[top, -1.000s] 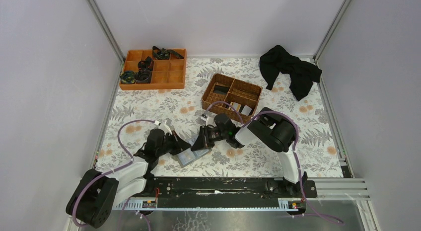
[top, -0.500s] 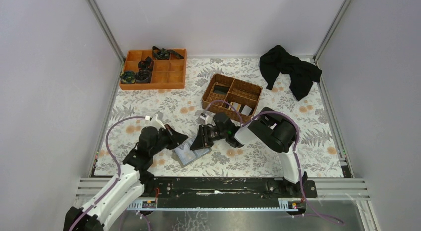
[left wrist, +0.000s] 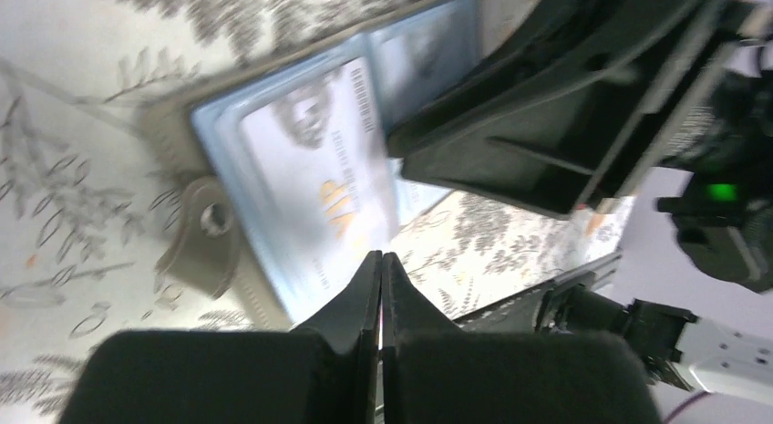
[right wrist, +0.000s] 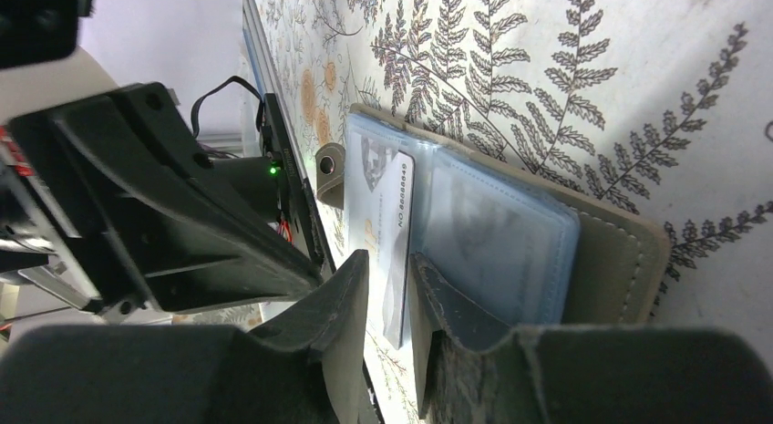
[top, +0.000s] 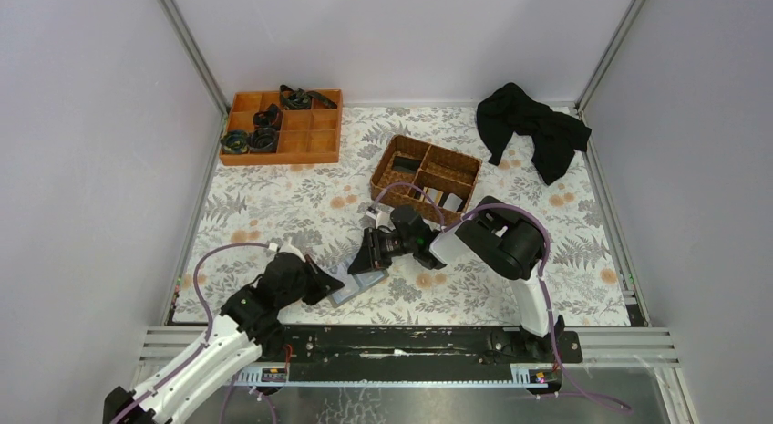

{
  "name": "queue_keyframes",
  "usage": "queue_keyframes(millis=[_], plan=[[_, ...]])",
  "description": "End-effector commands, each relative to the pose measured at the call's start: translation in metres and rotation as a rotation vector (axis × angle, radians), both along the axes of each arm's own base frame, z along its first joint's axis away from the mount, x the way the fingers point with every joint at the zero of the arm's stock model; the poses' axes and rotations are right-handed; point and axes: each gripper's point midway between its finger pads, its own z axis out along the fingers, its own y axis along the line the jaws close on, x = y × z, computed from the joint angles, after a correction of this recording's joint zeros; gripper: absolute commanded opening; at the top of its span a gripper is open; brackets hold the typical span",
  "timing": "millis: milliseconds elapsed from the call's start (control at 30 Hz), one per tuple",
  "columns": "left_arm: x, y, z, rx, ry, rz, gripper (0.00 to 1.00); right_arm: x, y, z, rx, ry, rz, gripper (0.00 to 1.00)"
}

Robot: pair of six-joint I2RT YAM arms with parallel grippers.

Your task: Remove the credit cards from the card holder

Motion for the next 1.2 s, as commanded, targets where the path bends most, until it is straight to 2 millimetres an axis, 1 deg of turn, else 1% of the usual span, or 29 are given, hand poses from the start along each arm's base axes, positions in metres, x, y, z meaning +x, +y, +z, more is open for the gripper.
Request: queue_keyframes(millis=[0,233,367,467,633,867,967,1167], plan=[[-0.009,0.024,-0.016,0.12,0.123,0.135,0.0,0.01,0.007,0.015,0.029,-0.052,-0.007,0.3],[-0.003,0.046,-0.013,0.16,0.12,0.293,0.0,0.01,0.005,0.013,0.033,-0.041,-0.003,0.3],[0.0,0.05,-0.015,0.167,0.116,0.323,0.0,0.008,0.005,0.014,0.044,-0.029,-0.001,0.3],[-0.001,0.052,-0.022,0.211,0.153,0.33,0.0,0.008,0.005,0.016,0.056,-0.025,-0.001,0.3],[0.001,0.055,-0.027,0.276,0.179,0.332,0.0,0.009,0.005,0.024,0.068,-0.036,-0.002,0.3],[0.015,0.042,-0.018,0.204,0.096,0.307,0.0,0.007,0.004,0.024,0.071,-0.031,0.007,0.3],[0.017,0.037,-0.021,0.209,0.094,0.286,0.0,0.006,0.004,0.023,0.072,-0.029,0.013,0.31],[0.021,0.021,-0.028,0.202,0.111,0.217,0.0,0.006,0.003,0.024,0.074,-0.028,0.009,0.33]])
